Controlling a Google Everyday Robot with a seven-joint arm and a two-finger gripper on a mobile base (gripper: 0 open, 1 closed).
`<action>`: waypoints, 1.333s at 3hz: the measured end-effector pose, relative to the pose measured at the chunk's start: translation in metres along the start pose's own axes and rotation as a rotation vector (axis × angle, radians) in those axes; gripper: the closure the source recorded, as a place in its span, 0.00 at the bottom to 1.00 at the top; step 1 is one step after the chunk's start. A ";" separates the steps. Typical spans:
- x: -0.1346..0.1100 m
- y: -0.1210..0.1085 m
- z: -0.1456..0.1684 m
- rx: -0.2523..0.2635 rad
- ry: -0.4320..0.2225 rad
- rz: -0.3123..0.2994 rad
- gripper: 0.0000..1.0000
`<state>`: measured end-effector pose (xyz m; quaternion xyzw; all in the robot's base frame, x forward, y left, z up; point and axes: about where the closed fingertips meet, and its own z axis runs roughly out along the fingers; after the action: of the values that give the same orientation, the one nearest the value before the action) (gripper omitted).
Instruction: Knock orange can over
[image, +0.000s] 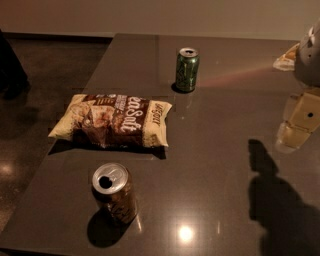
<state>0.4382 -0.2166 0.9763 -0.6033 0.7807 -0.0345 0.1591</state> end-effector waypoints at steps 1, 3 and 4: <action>0.000 0.000 0.000 0.000 0.000 0.000 0.00; -0.054 0.023 0.023 -0.093 -0.175 -0.137 0.00; -0.087 0.052 0.038 -0.125 -0.300 -0.203 0.00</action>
Offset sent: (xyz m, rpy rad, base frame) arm 0.0015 0.0542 -0.0100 0.1362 0.0616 0.2064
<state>0.4201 -0.1145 0.9454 -0.6862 0.6839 0.0882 0.2317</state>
